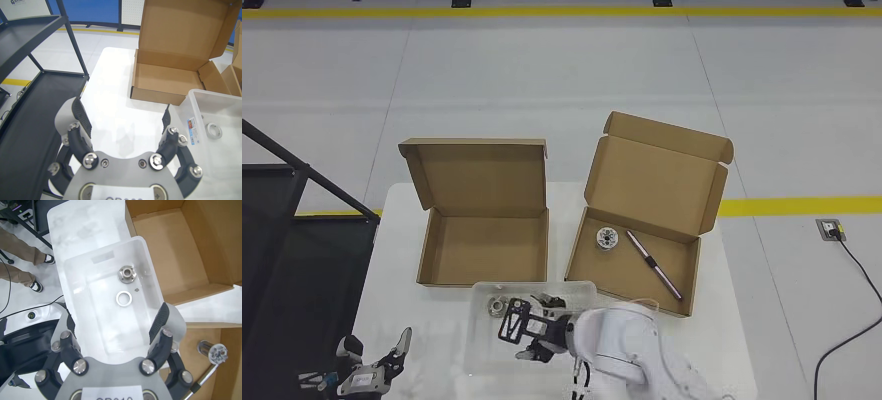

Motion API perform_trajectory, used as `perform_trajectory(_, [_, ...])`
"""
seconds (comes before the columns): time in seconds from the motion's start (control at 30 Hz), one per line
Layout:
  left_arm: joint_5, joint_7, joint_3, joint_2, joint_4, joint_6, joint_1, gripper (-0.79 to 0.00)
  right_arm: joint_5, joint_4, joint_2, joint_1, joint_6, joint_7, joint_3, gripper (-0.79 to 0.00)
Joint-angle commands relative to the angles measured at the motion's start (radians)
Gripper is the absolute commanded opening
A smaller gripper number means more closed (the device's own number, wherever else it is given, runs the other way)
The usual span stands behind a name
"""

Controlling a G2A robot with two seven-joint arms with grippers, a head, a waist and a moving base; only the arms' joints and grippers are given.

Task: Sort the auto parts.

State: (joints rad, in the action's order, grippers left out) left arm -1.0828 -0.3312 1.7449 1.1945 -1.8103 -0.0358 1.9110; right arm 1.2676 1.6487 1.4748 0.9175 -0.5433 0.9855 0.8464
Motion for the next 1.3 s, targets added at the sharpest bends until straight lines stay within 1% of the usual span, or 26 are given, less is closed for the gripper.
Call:
perform_trajectory(0.0, [0.000, 0.000, 0.000, 0.000, 0.000, 0.000, 0.000, 0.000, -0.018, -0.099, 0.017, -0.063, 0.014, 0.006, -0.051, 0.000])
perform_trajectory(0.03, [0.000, 0.000, 0.000, 0.000, 0.000, 0.000, 0.000, 0.000, -0.011, -0.137, 0.027, -0.089, 0.036, 0.001, -0.076, 0.000])
perform_trajectory(0.1, [0.000, 0.000, 0.000, 0.000, 0.000, 0.000, 0.000, 0.000, -0.015, -0.211, 0.045, -0.133, 0.031, -0.010, -0.127, 0.000])
perform_trajectory(0.2, [0.000, 0.000, 0.000, 0.000, 0.000, 0.000, 0.000, 0.000, -0.010, -0.299, 0.072, -0.179, 0.073, -0.029, -0.185, 0.000])
perform_trajectory(0.37, [0.000, 0.000, 0.000, 0.000, 0.000, 0.000, 0.000, 0.000, 0.030, -0.432, 0.121, -0.244, 0.205, -0.029, -0.265, 0.000])
perform_trajectory(0.57, [0.000, 0.000, 0.000, 0.000, 0.000, 0.000, 0.000, 0.000, -0.008, -0.576, 0.175, -0.306, 0.222, -0.044, -0.320, 0.000])
perform_trajectory(0.9, [0.000, 0.000, 0.000, 0.000, 0.000, 0.000, 0.000, 0.000, -0.001, -0.742, 0.253, -0.367, 0.286, -0.045, -0.383, 0.000])
perform_trajectory(0.93, [0.000, 0.000, 0.000, 0.000, 0.000, 0.000, 0.000, 0.000, 0.000, -0.757, 0.260, -0.372, 0.289, -0.046, -0.387, -0.058])
perform_trajectory(0.97, [0.000, 0.000, 0.000, 0.000, 0.000, 0.000, 0.000, 0.000, -0.001, -0.770, 0.267, -0.376, 0.289, -0.047, -0.391, -0.080])
perform_trajectory(1.1, [0.000, 0.000, 0.000, 0.000, 0.000, 0.000, 0.000, 0.000, -0.008, -0.820, 0.293, -0.393, 0.288, -0.047, -0.401, -0.074])
perform_trajectory(1.2, [0.000, 0.000, 0.000, 0.000, 0.000, 0.000, 0.000, 0.000, -0.019, -0.855, 0.309, -0.404, 0.281, -0.054, -0.401, -0.095])
perform_trajectory(1.27, [0.000, 0.000, 0.000, 0.000, 0.000, 0.000, 0.000, 0.000, -0.022, -0.876, 0.318, -0.411, 0.277, -0.061, -0.400, -0.166])
